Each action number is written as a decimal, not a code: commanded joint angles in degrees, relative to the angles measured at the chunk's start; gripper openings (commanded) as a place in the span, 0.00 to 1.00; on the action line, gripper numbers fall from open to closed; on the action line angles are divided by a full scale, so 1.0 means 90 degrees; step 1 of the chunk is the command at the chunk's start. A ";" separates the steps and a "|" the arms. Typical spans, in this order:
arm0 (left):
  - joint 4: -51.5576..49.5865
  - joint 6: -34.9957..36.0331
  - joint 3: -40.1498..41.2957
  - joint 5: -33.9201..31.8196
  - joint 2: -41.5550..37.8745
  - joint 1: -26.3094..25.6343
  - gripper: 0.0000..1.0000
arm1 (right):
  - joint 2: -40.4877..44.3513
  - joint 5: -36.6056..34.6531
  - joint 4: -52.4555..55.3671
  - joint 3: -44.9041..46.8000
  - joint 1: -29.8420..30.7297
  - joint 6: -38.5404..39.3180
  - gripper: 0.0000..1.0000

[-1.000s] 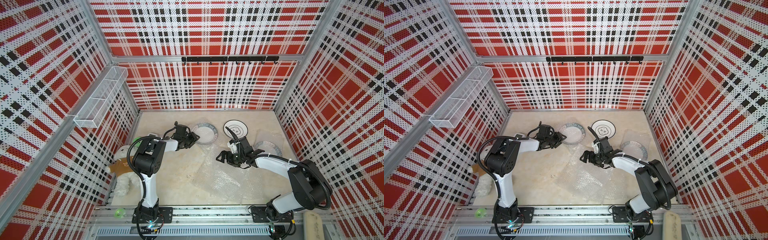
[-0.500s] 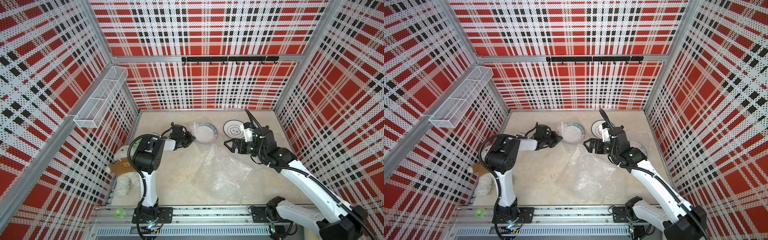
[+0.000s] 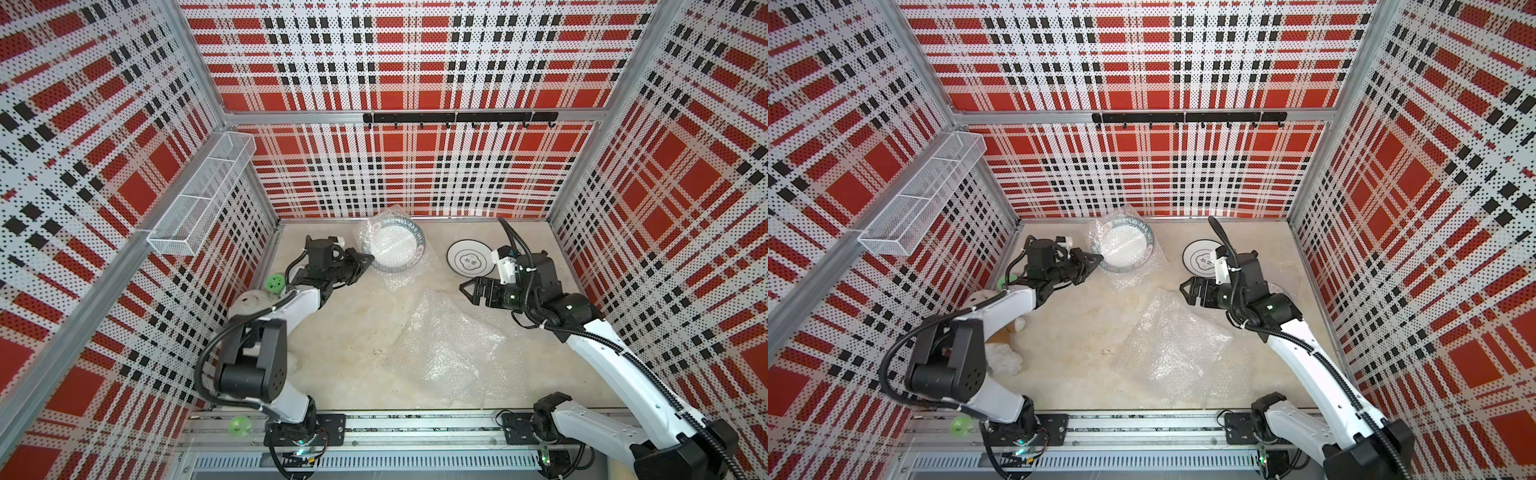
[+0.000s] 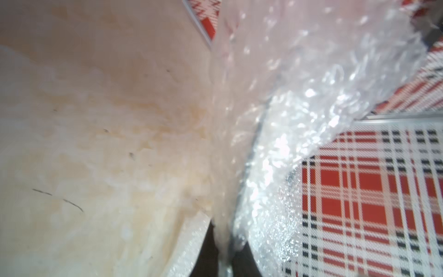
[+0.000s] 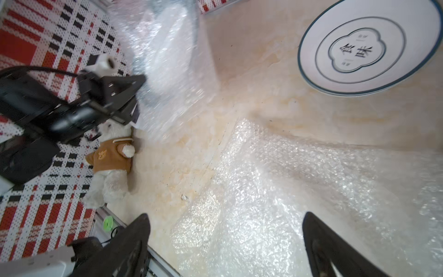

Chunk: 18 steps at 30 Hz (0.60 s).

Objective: Unpack dinner plates from bubble wrap
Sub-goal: Pick up the bubble wrap from the center of the board, then adjust the bubble wrap.

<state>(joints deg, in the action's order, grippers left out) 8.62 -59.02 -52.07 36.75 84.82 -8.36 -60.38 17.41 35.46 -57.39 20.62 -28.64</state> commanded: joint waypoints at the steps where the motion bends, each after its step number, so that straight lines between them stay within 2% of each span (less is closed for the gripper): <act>1: -0.1810 0.1178 -0.0074 0.0760 -0.0887 -0.0231 0.00 | -0.0012 0.0427 -0.0288 -0.0193 -0.0341 0.0147 1.00; 4: -0.3171 0.1936 -0.0212 0.0810 -0.1288 -0.0729 0.00 | -0.0015 0.0436 -0.0211 -0.0268 -0.0535 0.0187 1.00; 7: -0.3640 0.2240 -0.0191 0.0758 -0.1408 -0.1398 0.00 | 0.0094 0.0339 -0.0110 -0.0273 -0.0639 0.0194 1.00; 12: -0.3439 0.2224 -0.0104 0.0776 -0.0933 -0.2283 0.00 | 0.0388 0.0490 0.0071 -0.0177 -0.0652 0.0220 1.00; 18: -0.2209 0.1772 0.0118 0.0940 0.0045 -0.2663 0.00 | 0.0844 0.0462 0.0288 0.0283 -0.0651 0.0094 1.00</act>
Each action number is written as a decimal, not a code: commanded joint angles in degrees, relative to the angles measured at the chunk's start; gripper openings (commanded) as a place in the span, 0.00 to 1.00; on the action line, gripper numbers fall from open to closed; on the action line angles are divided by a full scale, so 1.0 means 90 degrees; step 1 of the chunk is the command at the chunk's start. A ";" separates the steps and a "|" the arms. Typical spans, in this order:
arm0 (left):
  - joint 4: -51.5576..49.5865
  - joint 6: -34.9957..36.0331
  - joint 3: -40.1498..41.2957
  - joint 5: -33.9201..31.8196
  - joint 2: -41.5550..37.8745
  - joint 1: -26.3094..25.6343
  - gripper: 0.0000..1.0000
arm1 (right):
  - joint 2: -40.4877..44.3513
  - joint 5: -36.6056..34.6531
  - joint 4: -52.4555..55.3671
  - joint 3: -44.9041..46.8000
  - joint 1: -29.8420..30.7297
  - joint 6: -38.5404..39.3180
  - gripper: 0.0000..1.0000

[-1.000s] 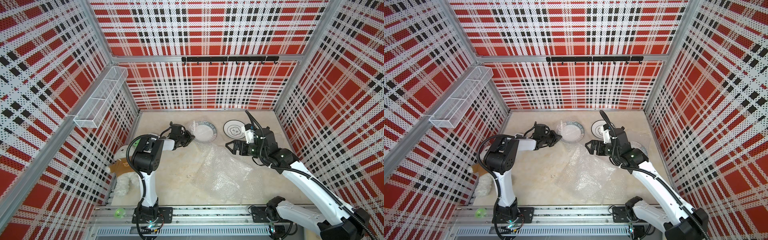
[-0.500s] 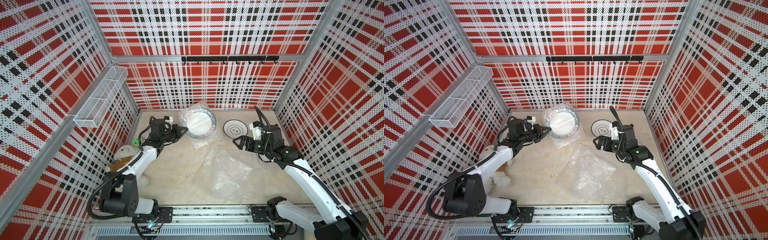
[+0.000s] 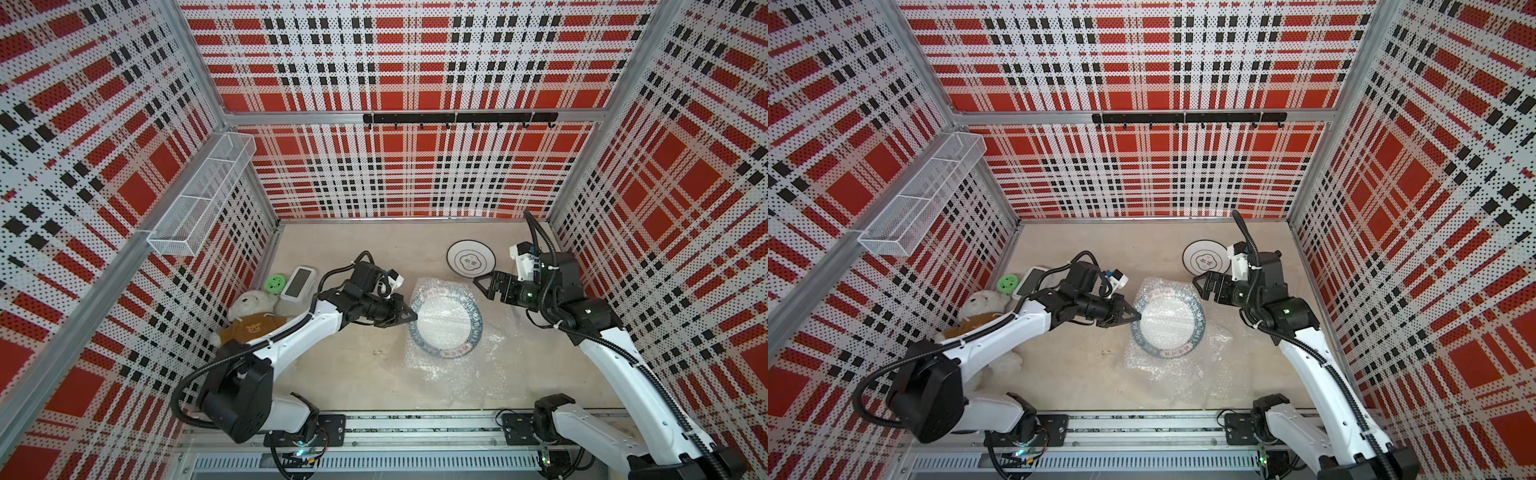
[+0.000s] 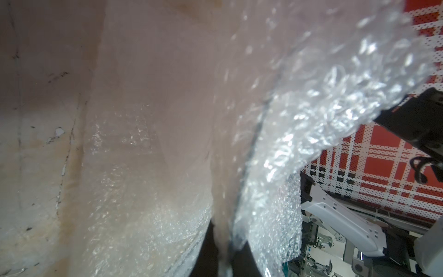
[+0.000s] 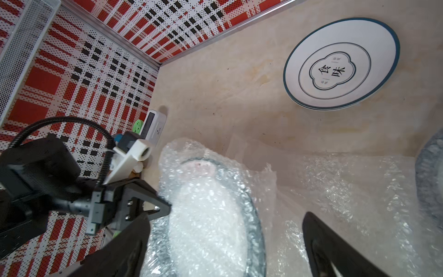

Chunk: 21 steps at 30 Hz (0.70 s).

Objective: Unpack dinner plates from bubble wrap
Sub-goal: Adjust the bubble wrap.

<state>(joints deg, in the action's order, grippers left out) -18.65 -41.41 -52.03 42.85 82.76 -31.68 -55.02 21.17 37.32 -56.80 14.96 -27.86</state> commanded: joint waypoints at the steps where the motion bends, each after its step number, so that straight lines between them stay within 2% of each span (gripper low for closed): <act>1: 0.1029 -0.0280 0.0166 0.0286 0.0410 -0.0080 0.00 | 0.0319 0.0044 0.0106 0.0303 -0.0023 -0.0015 1.00; 8: 0.1473 -0.0331 0.0224 0.0039 0.1074 -0.0067 0.00 | 0.0489 0.0105 0.0085 0.0786 -0.0022 -0.0150 1.00; 21: 0.2126 -0.0436 0.0464 0.0027 0.1870 0.0101 0.00 | 0.0033 0.0460 -0.0685 0.1655 -0.0023 -0.0406 1.00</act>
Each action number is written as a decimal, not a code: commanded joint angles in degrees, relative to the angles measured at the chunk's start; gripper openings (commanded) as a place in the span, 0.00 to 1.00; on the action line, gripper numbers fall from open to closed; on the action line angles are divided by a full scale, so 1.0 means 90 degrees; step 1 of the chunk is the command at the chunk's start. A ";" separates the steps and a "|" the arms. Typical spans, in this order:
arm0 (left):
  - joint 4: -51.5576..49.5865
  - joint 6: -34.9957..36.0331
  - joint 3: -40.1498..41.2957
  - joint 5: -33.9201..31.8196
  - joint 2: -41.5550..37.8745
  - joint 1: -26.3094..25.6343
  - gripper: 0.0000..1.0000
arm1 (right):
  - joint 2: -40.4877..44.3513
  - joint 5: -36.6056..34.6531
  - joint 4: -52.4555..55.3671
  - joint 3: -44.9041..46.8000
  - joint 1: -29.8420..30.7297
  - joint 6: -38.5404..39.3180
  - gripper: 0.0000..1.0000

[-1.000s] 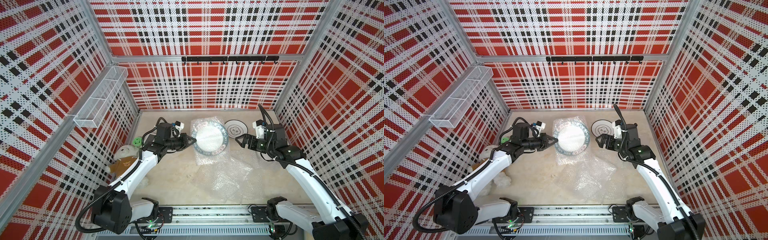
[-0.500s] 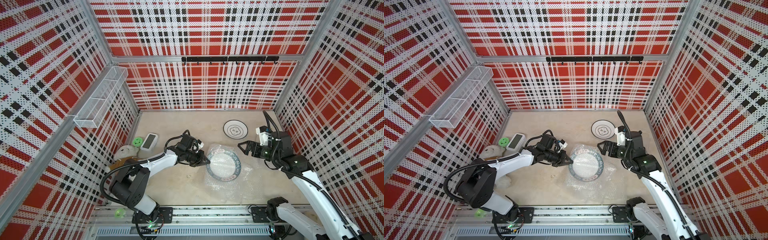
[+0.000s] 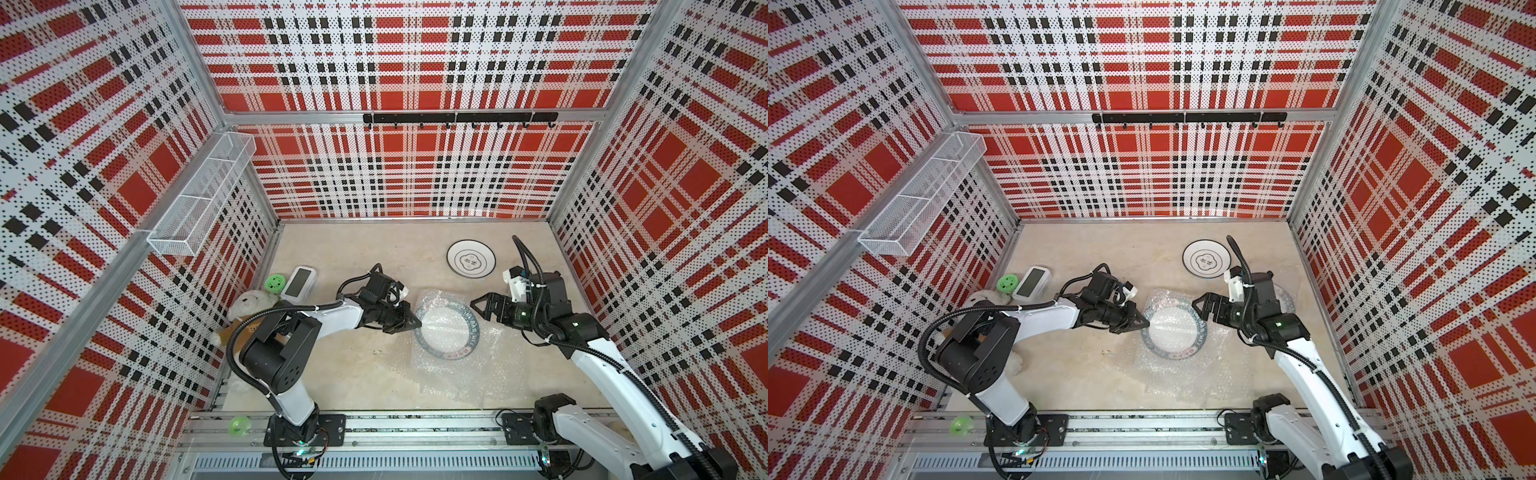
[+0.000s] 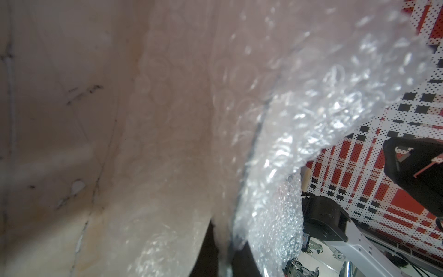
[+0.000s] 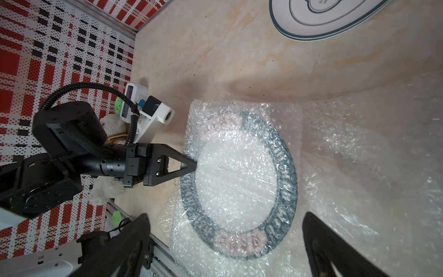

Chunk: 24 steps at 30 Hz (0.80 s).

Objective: Unpack dinner plates from bubble wrap
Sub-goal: Adjust the bubble wrap.

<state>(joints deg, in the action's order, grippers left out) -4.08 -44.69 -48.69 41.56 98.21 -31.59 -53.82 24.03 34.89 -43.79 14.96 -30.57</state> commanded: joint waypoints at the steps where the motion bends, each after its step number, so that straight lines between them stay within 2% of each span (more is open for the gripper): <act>1: 0.0599 -0.0109 0.0130 0.0219 0.0213 0.0120 0.00 | -0.0134 0.0177 -0.0479 0.0287 -0.0027 -0.0119 1.00; 7: 0.1238 -0.0487 0.0307 0.0517 0.0166 0.0234 0.00 | -0.0442 0.0185 -0.0823 0.0642 -0.0021 -0.0146 1.00; 13: 0.2940 -0.1589 0.0896 0.0996 -0.0212 0.0457 0.00 | -0.0683 0.0390 -0.1191 0.0761 -0.0023 -0.0261 0.99; 16: 0.3560 -0.1987 0.1103 0.1140 -0.0222 0.0530 0.00 | -0.0832 0.0480 -0.1323 0.0756 -0.0022 -0.0286 0.96; 21: 0.5344 -0.3000 0.1477 0.1329 -0.0003 0.0540 0.00 | -0.1006 0.0635 -0.1555 0.0737 -0.0022 -0.0307 0.86; 24: 0.5560 -0.3113 0.1537 0.1342 0.0076 0.0510 0.00 | -0.1151 0.0652 -0.1605 0.0620 -0.0022 -0.0293 0.78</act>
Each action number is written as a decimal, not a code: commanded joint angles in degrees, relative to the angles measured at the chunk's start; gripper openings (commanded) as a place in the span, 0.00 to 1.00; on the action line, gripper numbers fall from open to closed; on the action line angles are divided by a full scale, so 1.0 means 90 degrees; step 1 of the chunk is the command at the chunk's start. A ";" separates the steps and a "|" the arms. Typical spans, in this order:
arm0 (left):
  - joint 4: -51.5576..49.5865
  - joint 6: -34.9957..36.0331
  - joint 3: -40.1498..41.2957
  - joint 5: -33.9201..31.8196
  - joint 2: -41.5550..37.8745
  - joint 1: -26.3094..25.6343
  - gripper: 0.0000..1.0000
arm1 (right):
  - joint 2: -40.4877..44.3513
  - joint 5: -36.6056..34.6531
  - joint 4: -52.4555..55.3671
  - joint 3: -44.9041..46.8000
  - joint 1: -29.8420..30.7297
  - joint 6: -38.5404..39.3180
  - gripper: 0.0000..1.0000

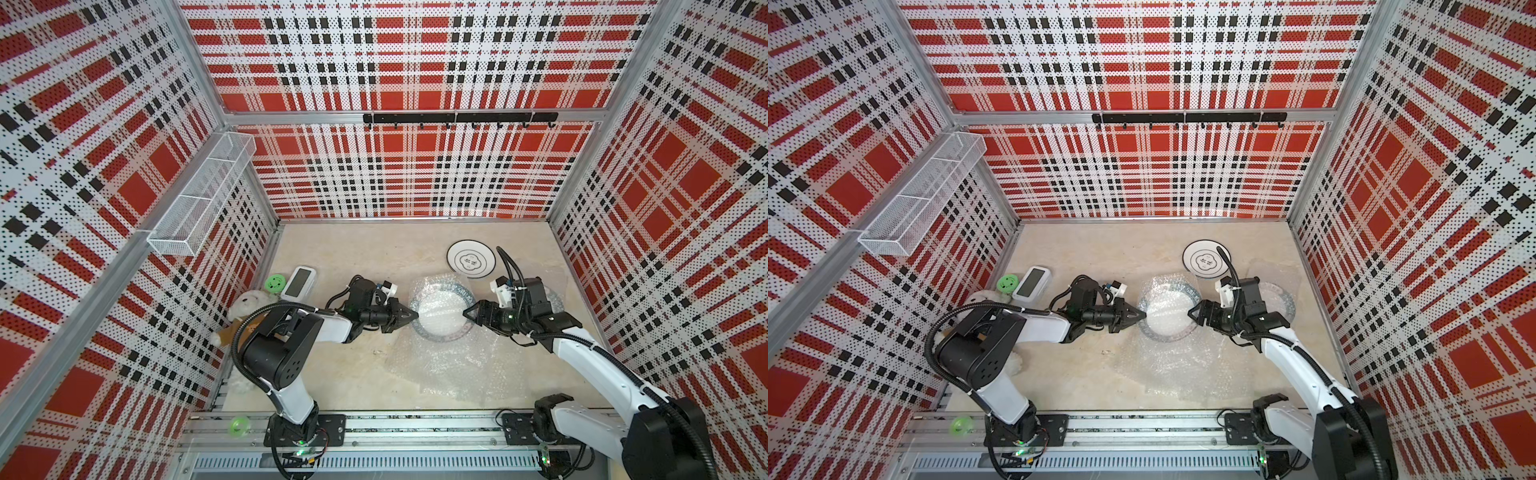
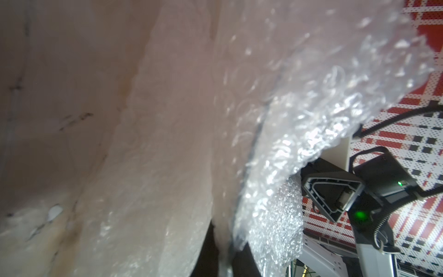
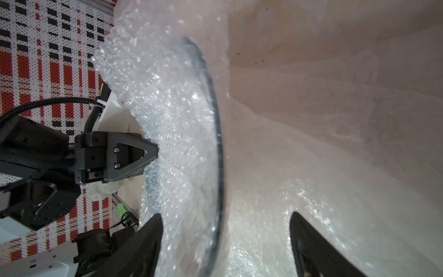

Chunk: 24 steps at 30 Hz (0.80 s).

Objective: Unpack dinner plates from bubble wrap
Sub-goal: Adjust the bubble wrap.

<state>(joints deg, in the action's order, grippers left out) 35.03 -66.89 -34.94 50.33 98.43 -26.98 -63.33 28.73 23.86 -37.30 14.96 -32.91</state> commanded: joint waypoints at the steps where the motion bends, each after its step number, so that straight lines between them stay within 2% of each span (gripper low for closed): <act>1: 0.1159 -0.0593 0.0014 0.0356 0.0035 -0.0024 0.00 | -0.0137 0.0155 -0.0474 -0.0123 -0.0022 -0.0049 0.75; 8: 0.0036 0.0088 -0.0063 0.0161 -0.0340 -0.0066 0.00 | -0.0452 0.0348 -0.0741 -0.0362 -0.0022 -0.0172 0.48; 12: -0.0417 0.0369 -0.0082 0.0072 -0.0506 -0.0049 0.00 | -0.0427 0.0390 -0.0715 -0.0431 -0.0027 -0.0175 0.38; 18: -0.0525 0.0489 -0.0160 0.0024 -0.0499 -0.0137 0.00 | -0.0396 0.0615 -0.0868 -0.0356 -0.0022 -0.0325 0.19; 24: -0.0602 0.0562 -0.0249 0.0003 -0.0458 -0.0155 0.00 | -0.0234 0.0666 -0.0908 -0.0251 -0.0022 -0.0477 0.12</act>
<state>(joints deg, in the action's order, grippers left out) 29.69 -62.67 -35.38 49.39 95.55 -27.51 -67.11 32.36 19.44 -39.57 14.48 -36.40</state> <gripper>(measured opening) 0.094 0.127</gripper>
